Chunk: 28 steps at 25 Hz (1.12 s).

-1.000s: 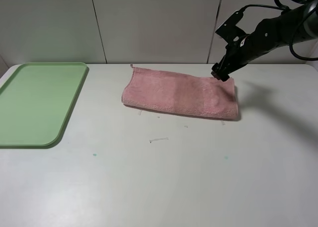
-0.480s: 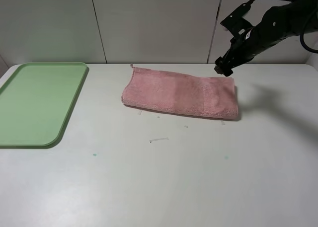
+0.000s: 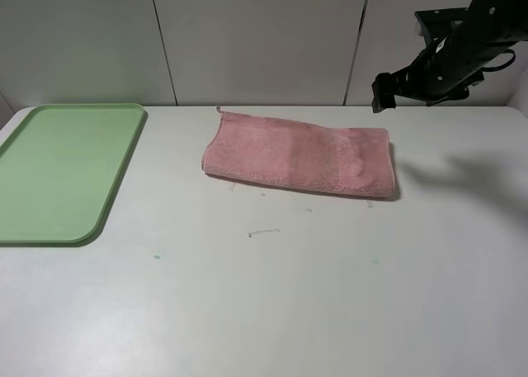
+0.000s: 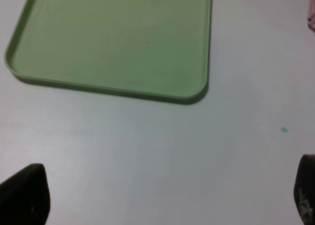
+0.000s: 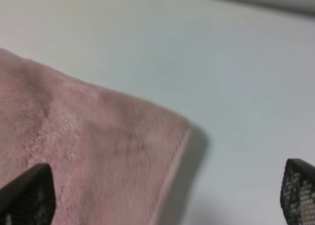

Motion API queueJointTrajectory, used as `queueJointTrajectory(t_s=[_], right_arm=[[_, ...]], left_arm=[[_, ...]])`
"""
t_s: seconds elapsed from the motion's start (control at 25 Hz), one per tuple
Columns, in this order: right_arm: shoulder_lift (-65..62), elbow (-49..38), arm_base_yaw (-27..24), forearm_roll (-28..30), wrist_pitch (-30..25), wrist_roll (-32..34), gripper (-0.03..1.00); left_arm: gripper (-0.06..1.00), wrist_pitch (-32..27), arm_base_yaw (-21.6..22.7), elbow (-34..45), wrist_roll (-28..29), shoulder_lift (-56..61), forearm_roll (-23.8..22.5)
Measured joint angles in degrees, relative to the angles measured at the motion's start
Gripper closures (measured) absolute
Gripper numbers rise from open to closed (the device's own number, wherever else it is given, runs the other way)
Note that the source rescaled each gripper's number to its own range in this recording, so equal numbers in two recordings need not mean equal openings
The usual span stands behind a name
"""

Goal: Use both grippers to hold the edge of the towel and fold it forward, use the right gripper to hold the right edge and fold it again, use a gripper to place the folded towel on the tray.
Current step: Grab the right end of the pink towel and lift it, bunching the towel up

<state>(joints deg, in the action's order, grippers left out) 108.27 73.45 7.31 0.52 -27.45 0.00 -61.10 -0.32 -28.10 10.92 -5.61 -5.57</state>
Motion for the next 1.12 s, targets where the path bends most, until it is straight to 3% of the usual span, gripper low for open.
queueJointTrajectory(t_s=[0.28, 0.84, 1.12], right_arm=[[0.97, 0.0, -3.51, -2.57, -0.44, 5.29, -0.03], [11.58, 0.0, -5.05, -8.29, 3.9, 5.4, -0.03], [13.28, 0.0, -5.54, -9.12, 3.06, 5.4, -0.03]], left_arm=[[-0.05, 0.0, 0.0, 0.0, -0.05, 0.0, 0.0], [-0.05, 0.0, 0.0, 0.0, -0.05, 0.0, 0.0], [-0.05, 0.0, 0.0, 0.0, -0.05, 0.0, 0.0]])
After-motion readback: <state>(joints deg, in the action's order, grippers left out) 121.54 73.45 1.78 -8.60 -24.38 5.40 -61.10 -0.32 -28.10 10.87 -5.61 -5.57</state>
